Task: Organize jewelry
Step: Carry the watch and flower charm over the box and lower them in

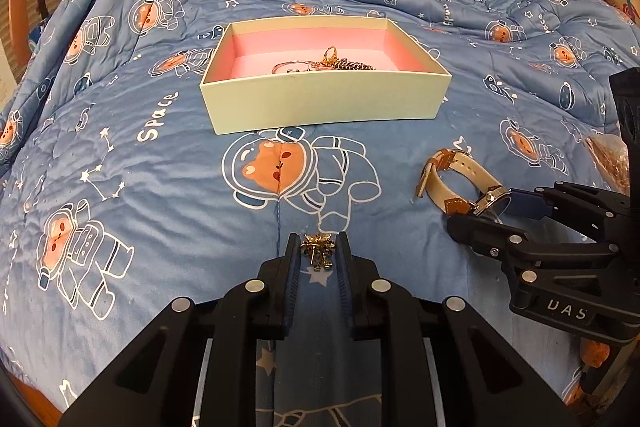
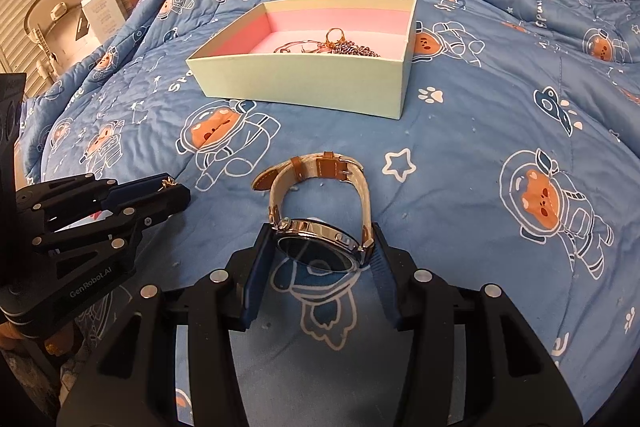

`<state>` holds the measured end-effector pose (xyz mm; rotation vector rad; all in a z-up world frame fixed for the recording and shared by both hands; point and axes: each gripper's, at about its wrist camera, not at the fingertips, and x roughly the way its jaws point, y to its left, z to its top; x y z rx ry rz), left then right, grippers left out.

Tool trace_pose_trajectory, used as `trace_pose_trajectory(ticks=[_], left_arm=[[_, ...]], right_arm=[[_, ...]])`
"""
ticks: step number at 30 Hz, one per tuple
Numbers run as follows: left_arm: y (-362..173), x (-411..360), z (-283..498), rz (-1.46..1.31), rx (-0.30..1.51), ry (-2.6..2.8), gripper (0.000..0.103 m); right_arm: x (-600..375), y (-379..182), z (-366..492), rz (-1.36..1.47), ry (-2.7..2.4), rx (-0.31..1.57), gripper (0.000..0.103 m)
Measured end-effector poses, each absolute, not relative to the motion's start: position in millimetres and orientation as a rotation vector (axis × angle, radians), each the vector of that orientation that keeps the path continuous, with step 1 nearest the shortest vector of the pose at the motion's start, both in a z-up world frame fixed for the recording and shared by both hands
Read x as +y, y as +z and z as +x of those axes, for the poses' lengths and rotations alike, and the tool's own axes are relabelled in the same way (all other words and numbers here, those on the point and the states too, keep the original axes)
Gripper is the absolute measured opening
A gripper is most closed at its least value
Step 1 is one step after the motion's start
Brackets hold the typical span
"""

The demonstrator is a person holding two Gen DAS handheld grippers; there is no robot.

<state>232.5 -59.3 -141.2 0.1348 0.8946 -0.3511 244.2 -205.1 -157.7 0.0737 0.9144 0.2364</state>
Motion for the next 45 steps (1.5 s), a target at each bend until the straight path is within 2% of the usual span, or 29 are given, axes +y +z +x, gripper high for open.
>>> trace_pose_trajectory(ticks=[17,25,45], left_arm=[[-124,-55,226,0.125,0.875,-0.377,0.017],[-107,-51,233,0.123,0.841,-0.378,0.017],[-80,-48,295,0.111,0.816,-0.394,0.017]], right_arm=[[-207,-142,238,0.138,0.376,0.92,0.047],[-209,-117,245,0.127,0.394,0.868,0.047],[-205,-75,307,-0.026,0.424,0.8,0.047]])
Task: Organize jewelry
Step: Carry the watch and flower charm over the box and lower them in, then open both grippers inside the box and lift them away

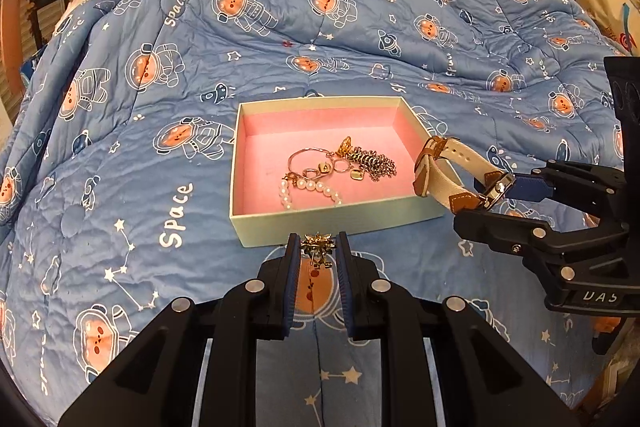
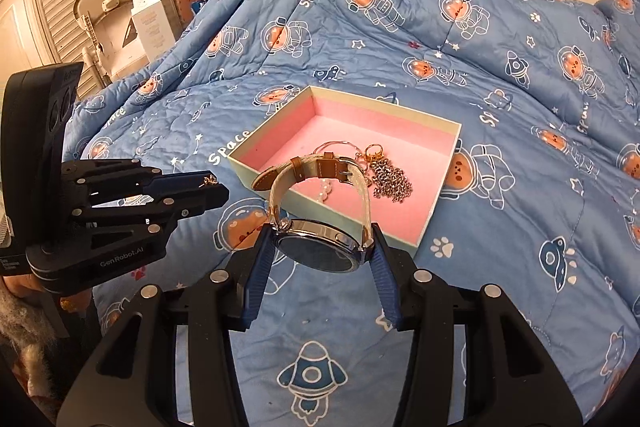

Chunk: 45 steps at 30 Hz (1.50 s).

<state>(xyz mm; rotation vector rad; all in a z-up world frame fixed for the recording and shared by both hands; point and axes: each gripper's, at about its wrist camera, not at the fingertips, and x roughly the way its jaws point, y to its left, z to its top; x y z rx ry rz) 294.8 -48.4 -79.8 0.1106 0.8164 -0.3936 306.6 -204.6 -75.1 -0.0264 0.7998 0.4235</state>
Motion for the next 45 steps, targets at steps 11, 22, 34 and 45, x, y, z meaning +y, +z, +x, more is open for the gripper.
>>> trace_pose_trajectory(ticks=[11,22,34,45], left_arm=[[-71,-51,333,0.125,0.818,-0.384,0.017],[-90,-72,404,0.117,0.944,-0.421,0.017],[-117,-90,426,0.159,1.02,-0.433,0.017],[-128,-96,429,0.206,1.047,-0.43,0.017]], right_arm=[[-205,-71,349,-0.097,0.421,0.825,0.047],[-192,-96,403,-0.204,0.426,0.935,0.047],[-183,-118,428,-0.285,0.41,0.996,0.047],[-175,-134,436,-0.347,0.393,1.024,0.048]])
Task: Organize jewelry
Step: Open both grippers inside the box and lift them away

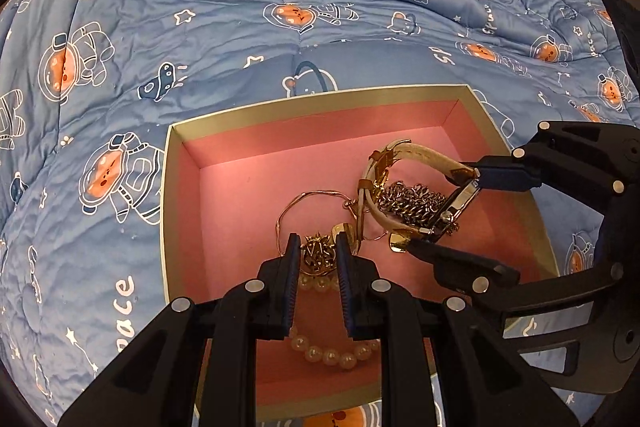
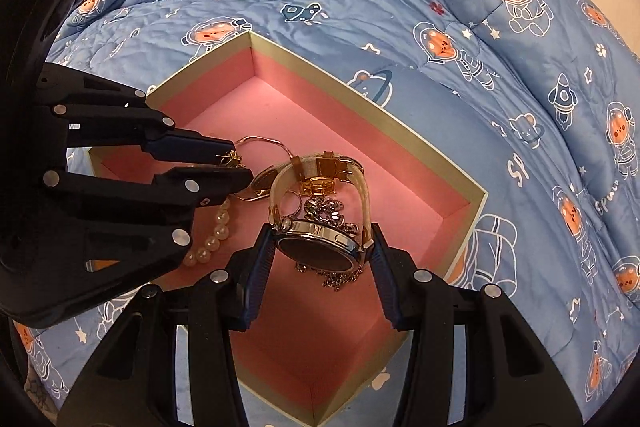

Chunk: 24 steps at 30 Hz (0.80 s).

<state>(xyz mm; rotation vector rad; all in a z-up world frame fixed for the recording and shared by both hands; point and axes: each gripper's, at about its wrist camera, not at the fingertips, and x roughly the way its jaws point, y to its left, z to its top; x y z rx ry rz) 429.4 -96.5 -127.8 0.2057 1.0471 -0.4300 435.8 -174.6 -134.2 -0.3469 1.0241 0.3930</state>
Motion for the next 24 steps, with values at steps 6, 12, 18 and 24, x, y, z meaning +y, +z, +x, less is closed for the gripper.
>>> trace_pose_trajectory(ticks=[6,12,18,24], left_arm=[[-130,-97,430,0.214,1.053,-0.416,0.018],[-124,-94,428,0.215,1.03,-0.395,0.028],[-102,-87,423,0.2,0.95,-0.383,0.052],[-83,-75,404,0.221,0.858,-0.32,0.076]], right_arm=[[-173,-138,436,-0.355,0.385,1.024,0.048],[-173,-135,433,-0.382,0.378,0.98,0.06],[-180,-122,430,-0.387,0.38,0.934,0.062],[-194,-101,407,-0.31,0.338,0.852,0.084]])
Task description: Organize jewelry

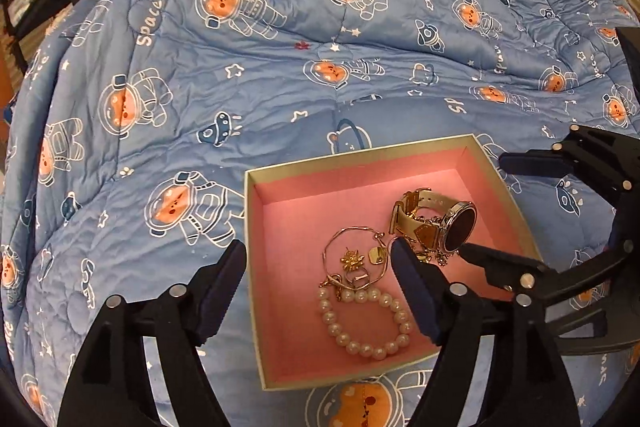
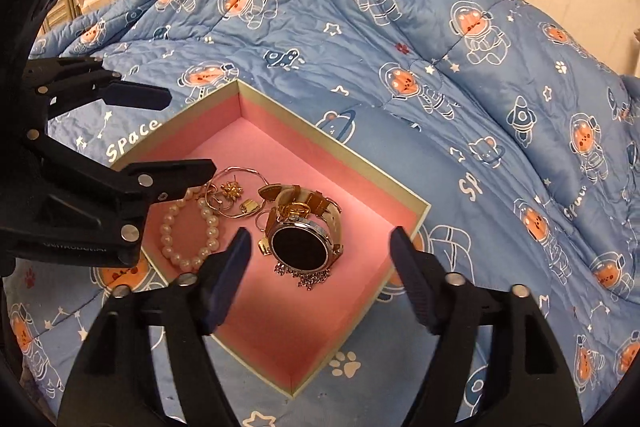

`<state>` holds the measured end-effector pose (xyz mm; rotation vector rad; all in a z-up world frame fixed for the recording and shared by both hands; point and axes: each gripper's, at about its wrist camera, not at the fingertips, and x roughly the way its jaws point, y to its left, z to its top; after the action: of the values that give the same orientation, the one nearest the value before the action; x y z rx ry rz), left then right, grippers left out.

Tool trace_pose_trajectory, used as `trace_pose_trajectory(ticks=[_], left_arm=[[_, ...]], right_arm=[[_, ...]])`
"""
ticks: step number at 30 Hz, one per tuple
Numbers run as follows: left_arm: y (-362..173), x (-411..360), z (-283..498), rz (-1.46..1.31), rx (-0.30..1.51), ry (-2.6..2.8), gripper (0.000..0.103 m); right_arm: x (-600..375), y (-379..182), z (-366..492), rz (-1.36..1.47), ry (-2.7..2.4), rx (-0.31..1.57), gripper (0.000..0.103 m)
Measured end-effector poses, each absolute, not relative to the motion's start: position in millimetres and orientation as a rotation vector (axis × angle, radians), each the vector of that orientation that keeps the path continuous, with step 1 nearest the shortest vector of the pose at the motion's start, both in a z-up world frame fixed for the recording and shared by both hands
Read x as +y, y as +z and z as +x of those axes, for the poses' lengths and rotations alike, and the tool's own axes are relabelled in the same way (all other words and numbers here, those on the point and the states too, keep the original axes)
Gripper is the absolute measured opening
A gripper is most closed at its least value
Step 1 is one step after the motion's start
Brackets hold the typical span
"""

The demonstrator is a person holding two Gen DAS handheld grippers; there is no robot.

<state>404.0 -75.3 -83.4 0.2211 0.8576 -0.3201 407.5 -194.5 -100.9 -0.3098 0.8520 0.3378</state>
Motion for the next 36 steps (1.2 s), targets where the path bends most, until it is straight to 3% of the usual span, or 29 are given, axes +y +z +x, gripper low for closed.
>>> trace_pose_trajectory(ticks=[3,9,12,25,36], left_arm=[[-78,-64,388,0.182,0.822,-0.287,0.087],[-77,-48,341,0.113,0.793,-0.268,0.093],[-77,-41,310,0.085,0.767,-0.265,0.093],[-64,7,180,0.052,0.667,-0.172,0.095],[-16,12,69,-0.005,0.586,-0.165,0.096]], right_arm=[[-203,-92,388,-0.236,0.313,0.815,0.087],[-214,-79,335,-0.086,0.261,0.751,0.087],[-212,-74,302,-0.037,0.242,0.7,0.093],[-186,-52,155,0.036,0.082,0.583,0.094],[-183,-8,52,-0.008,-0.016,0.505,0.097]])
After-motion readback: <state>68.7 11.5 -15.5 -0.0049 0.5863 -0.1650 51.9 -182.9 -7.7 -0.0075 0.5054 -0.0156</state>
